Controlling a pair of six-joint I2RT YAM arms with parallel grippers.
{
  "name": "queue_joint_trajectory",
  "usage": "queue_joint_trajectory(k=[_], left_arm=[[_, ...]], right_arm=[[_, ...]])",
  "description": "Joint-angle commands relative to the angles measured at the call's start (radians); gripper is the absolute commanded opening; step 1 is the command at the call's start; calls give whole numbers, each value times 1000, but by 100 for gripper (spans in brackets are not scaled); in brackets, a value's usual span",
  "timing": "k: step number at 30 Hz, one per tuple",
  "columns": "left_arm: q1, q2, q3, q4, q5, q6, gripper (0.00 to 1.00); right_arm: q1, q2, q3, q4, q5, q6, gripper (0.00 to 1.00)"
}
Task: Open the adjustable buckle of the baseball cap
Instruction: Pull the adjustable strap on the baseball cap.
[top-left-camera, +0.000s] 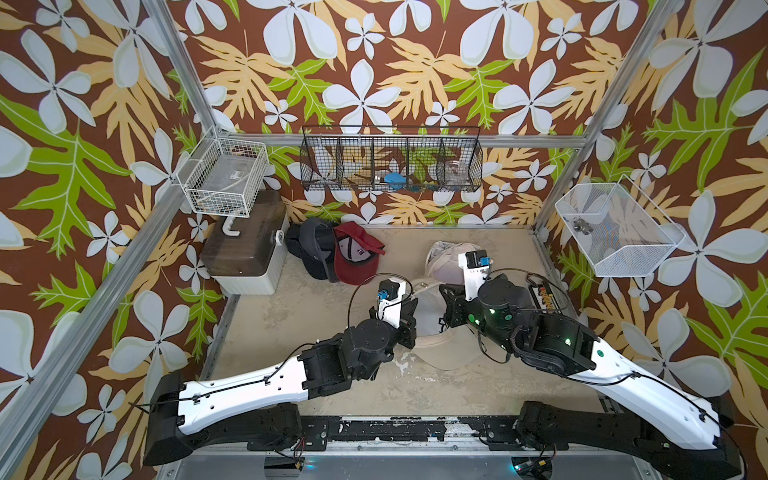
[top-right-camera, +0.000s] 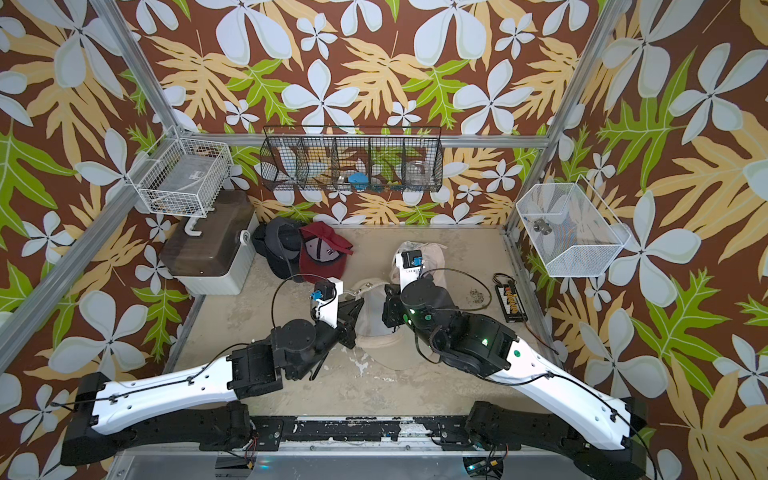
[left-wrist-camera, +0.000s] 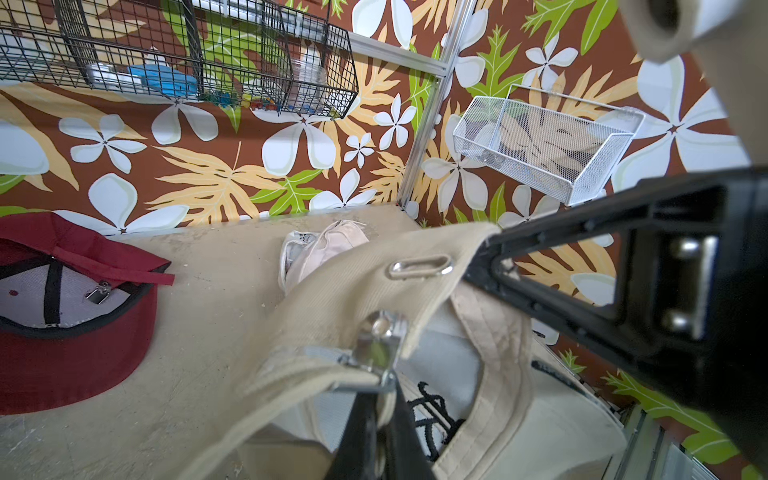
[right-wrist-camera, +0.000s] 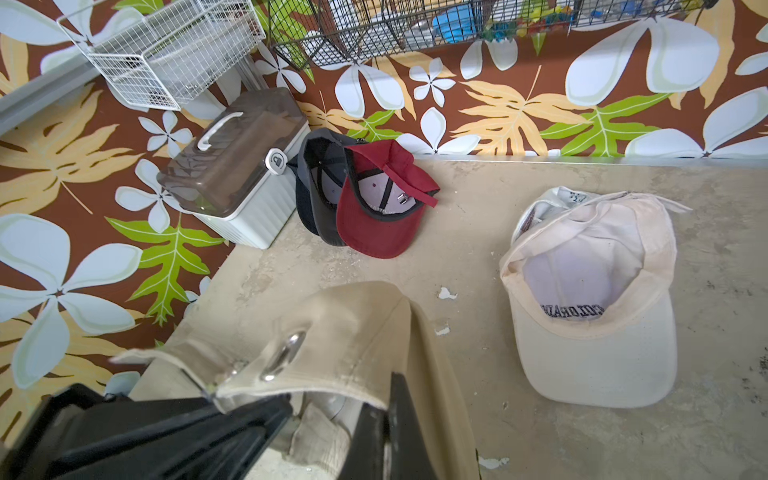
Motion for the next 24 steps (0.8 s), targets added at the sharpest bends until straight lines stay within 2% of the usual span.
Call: queue_joint_trajectory(k=[1,18,24], left_arm=[[2,-7,11,-36,17,12,7],[1,11,110,-194,107,25,6],[2,13,121,-225,131,24,6]], right_arm=[[1,-23,-40,49,17,-49,0],[3,-103,-221,167,-114,-201,0],[3,-122,-231,165,-114,-230,8]])
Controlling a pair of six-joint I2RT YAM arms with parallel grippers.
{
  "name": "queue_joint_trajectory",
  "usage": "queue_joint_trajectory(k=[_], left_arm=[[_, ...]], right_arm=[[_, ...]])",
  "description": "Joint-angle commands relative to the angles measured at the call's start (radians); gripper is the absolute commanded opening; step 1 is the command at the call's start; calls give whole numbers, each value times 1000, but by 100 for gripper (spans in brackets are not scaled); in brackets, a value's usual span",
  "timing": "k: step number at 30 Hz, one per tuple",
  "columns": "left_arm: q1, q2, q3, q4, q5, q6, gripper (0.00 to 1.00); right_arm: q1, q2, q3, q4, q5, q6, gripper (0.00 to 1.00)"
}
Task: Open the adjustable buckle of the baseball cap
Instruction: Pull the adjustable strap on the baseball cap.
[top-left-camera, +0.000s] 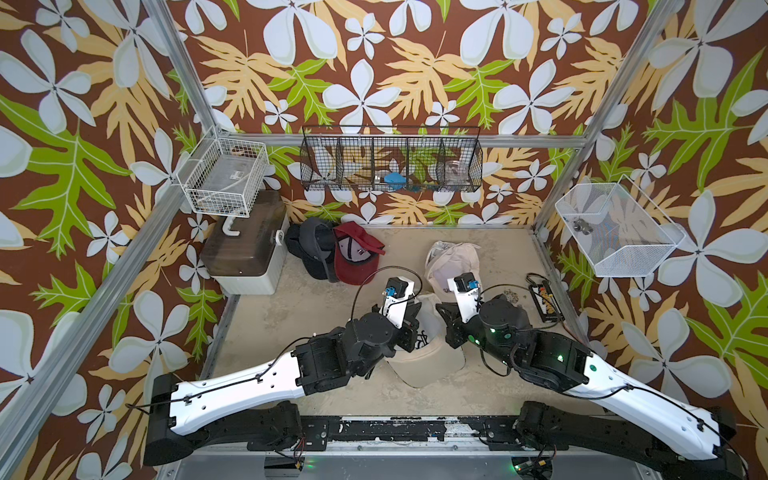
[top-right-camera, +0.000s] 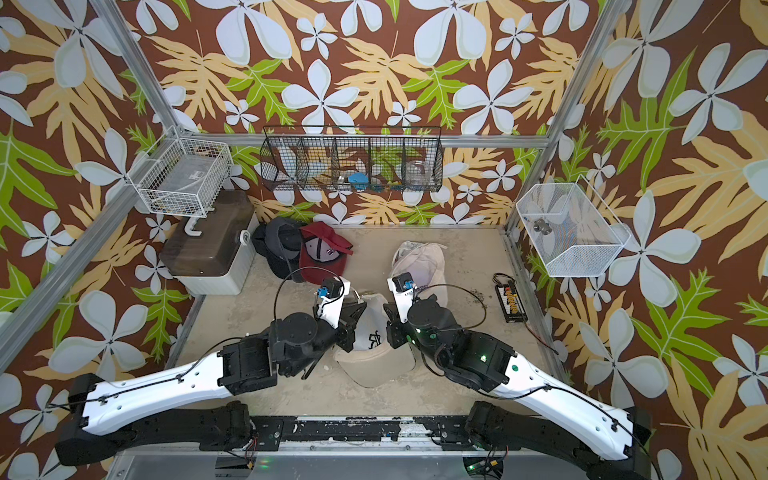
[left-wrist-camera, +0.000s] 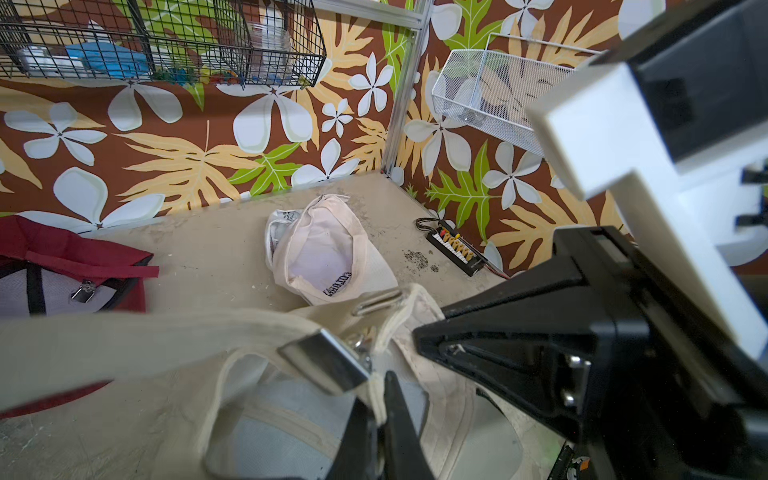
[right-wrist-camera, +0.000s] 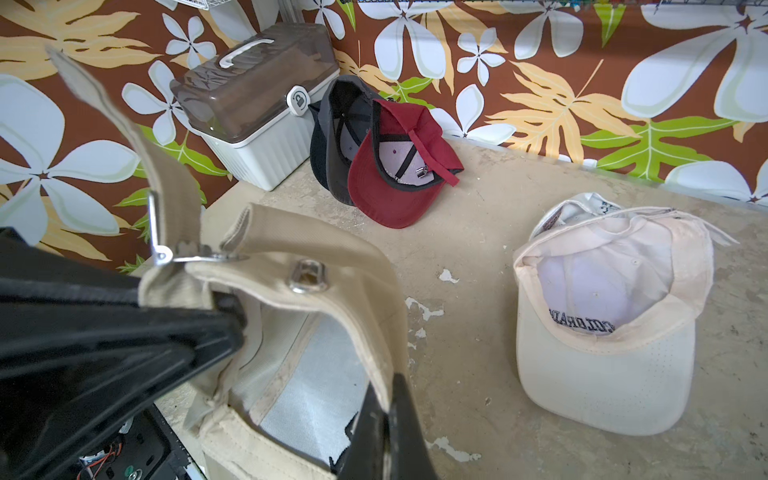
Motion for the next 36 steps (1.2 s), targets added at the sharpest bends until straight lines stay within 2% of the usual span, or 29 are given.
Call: queue_joint_trajectory(k=[1,10,17,25,36], left_arm=[[2,2,12,-18,29,11,6],[2,1,35,-62,47,18,6],[0,15,53,-68,73,19,6],[-4,30,71,-80,83,22,6],[-14,17,80,-99,85,24,6]], right_arm=[[2,-5,-1,25,-7,-35,9],[3,-37,-20,23,3,-65,22],[27,-19,-9,26,4,-79,24],[134,34,13,27,79,-94,24],[143,14,28,12,119,-120,25]])
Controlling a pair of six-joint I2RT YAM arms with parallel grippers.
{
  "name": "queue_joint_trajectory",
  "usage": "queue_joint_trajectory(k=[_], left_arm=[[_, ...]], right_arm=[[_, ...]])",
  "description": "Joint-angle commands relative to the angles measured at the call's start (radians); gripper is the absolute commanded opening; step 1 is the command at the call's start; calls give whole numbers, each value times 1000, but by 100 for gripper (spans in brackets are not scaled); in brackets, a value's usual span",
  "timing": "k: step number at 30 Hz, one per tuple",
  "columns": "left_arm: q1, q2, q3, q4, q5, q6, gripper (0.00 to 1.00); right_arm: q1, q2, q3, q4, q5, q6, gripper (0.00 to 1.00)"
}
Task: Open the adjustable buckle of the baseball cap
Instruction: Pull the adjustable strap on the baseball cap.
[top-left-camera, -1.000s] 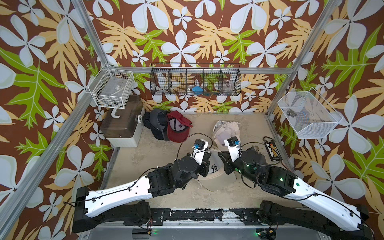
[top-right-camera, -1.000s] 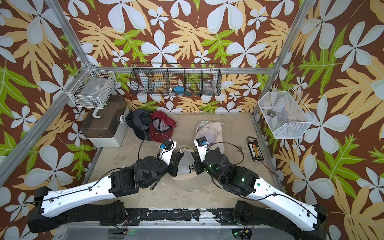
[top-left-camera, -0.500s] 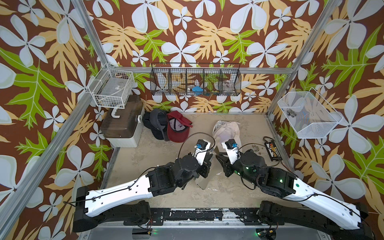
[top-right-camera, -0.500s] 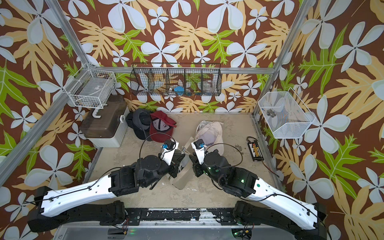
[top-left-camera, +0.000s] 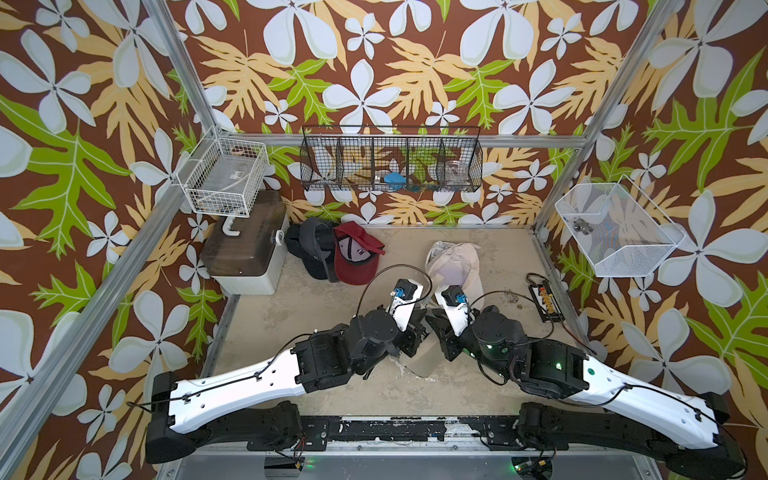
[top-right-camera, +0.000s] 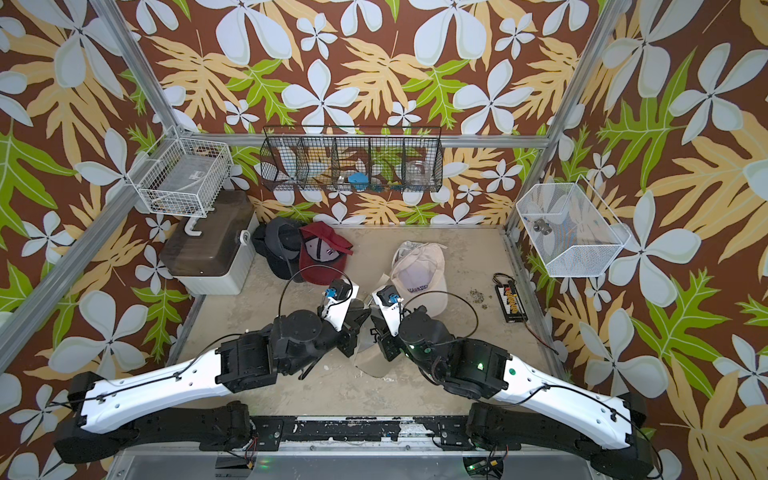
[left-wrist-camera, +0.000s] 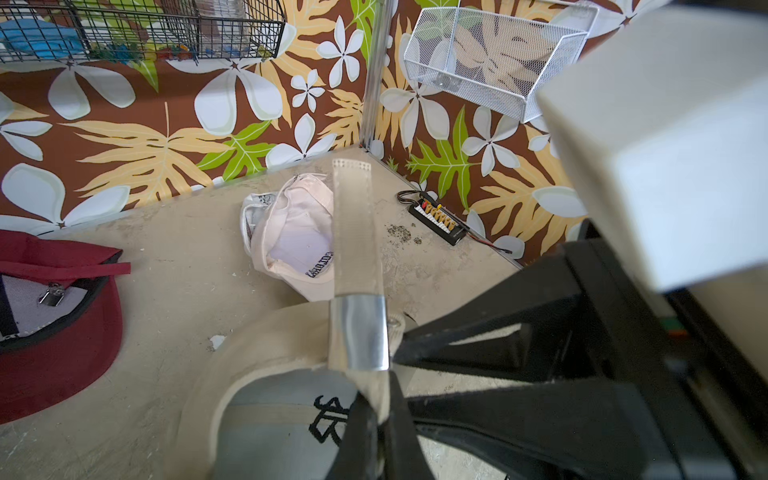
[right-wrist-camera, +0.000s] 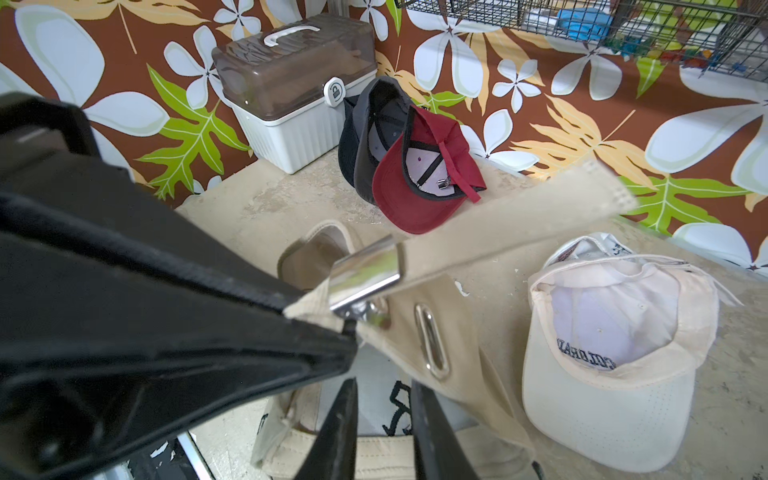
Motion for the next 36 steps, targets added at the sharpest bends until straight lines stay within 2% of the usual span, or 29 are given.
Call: queue_joint_trajectory(k=[1,9,26,36], left_arm=[[-2,-4,12,2,0,5,6],[-2,6,22,-4,-4,13,6],[-8,29,40,-20,46,18,6],[-10,37,58,-36,67,26,6]], right_arm=[[2,-2,15,-1,27,-17,25],[5,-22,2,-19,63,-37,26],[10,-3,25,8,51,-86,26],[12,-11,-19,78,-6,-162,27]])
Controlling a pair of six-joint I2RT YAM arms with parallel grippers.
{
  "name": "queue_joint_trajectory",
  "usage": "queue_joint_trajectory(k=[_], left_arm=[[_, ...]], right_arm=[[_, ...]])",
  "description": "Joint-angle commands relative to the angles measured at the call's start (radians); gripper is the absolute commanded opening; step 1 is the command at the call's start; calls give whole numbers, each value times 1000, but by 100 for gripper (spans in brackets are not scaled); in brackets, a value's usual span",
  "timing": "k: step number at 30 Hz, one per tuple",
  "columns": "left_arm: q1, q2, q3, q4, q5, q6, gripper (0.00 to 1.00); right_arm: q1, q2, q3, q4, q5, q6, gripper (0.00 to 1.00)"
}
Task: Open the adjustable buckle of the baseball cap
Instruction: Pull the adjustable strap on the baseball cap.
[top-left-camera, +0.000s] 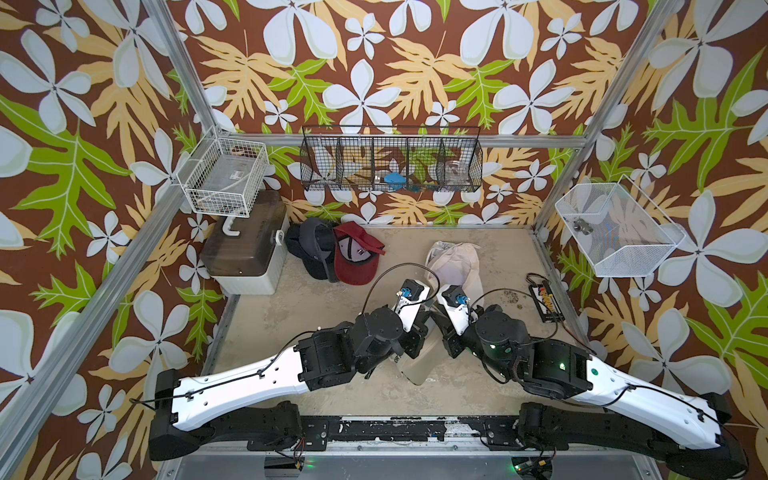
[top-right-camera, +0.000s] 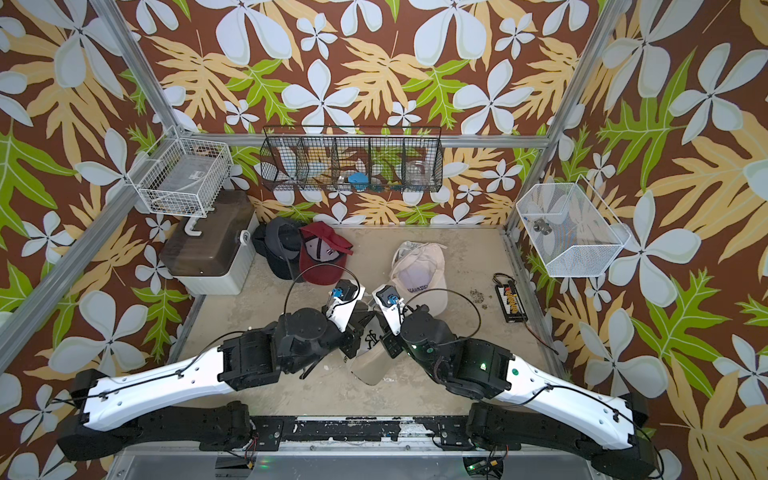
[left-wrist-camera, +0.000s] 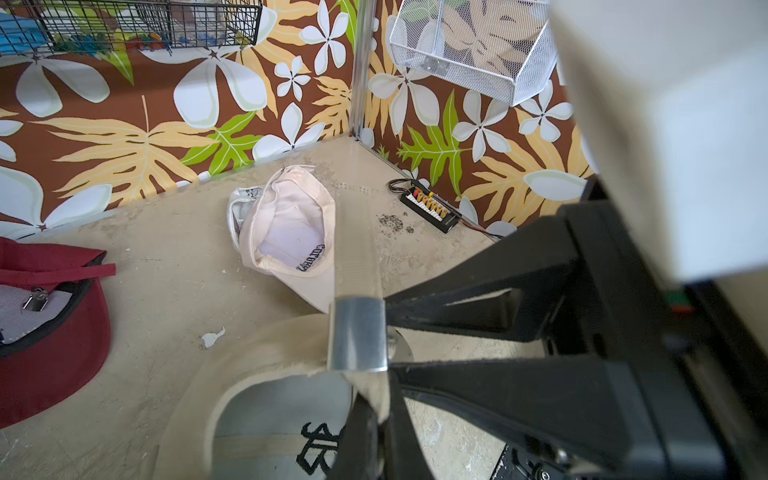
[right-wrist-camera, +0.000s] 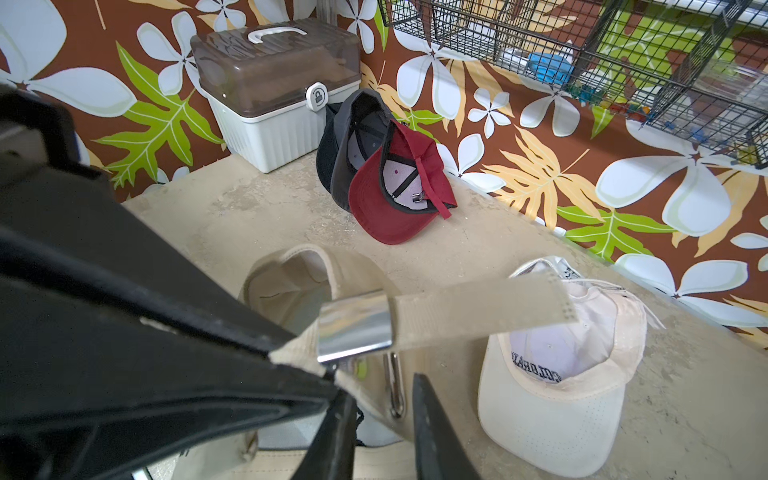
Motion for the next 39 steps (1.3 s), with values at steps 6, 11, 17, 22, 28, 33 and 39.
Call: queue_joint_trajectory(k=[6,11,17,22,28,33,39], left_arm=[[-3,10,11,9,38,20,6],[-3,22,14,3,50,19,6],[-3,25,17,-1,62,21,6],[-3,26,18,-3,66,19,6],[-8,23,15,-4,71,17,6],[-11,27,16,-3,77,19,6],[-14,33,20,-6,80,20,6]], right_arm=[[2,-20,-27,99,-81,-47,27],[3,-38,-36,123,-85,-59,27],[2,-59,-60,153,-43,-90,26],[2,-63,-67,158,8,-131,25],[3,-64,-65,165,62,-169,24],[2,-64,-66,187,53,-179,24],[3,-59,-73,207,-2,-187,24]])
